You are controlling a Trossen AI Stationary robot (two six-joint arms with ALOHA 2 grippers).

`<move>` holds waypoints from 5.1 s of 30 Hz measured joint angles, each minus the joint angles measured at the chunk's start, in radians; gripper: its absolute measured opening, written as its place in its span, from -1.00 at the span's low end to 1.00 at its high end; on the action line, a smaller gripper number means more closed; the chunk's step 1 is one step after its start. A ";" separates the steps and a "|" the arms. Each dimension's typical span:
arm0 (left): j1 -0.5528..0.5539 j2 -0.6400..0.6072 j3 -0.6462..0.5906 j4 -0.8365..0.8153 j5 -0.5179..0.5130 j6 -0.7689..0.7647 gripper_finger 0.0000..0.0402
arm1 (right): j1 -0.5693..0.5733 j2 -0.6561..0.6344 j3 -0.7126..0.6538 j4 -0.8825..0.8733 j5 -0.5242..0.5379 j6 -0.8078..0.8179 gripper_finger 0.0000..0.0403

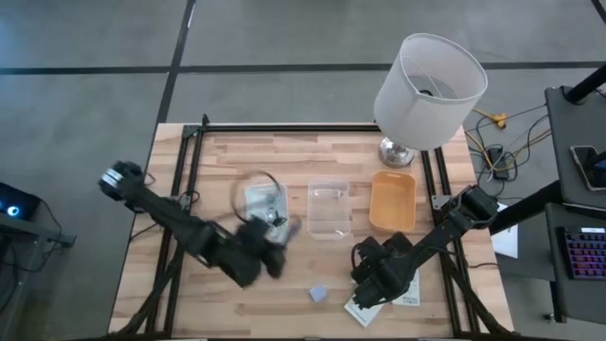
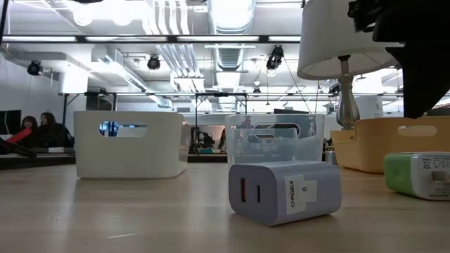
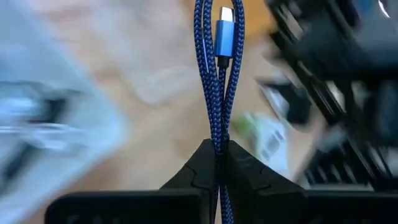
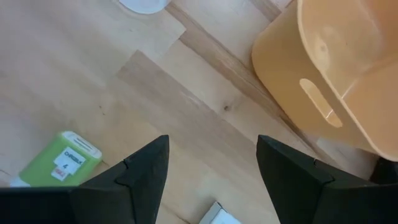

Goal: Pick and place items into bin
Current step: Put the blue charger cable into the white bin, then put the light purple charger adapter into the transparent bin

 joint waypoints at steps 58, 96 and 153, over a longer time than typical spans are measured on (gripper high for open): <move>0.035 0.081 -0.055 0.120 0.315 0.584 0.10 | 0.068 0.025 0.106 0.540 -0.051 -0.968 0.13; -0.099 -0.470 -0.572 0.122 0.120 0.366 0.11 | -0.139 0.466 0.592 0.371 -0.295 -1.508 0.43; -0.099 -0.469 -0.571 0.144 0.074 0.392 0.11 | -0.656 0.034 0.292 0.090 -0.150 -0.627 0.09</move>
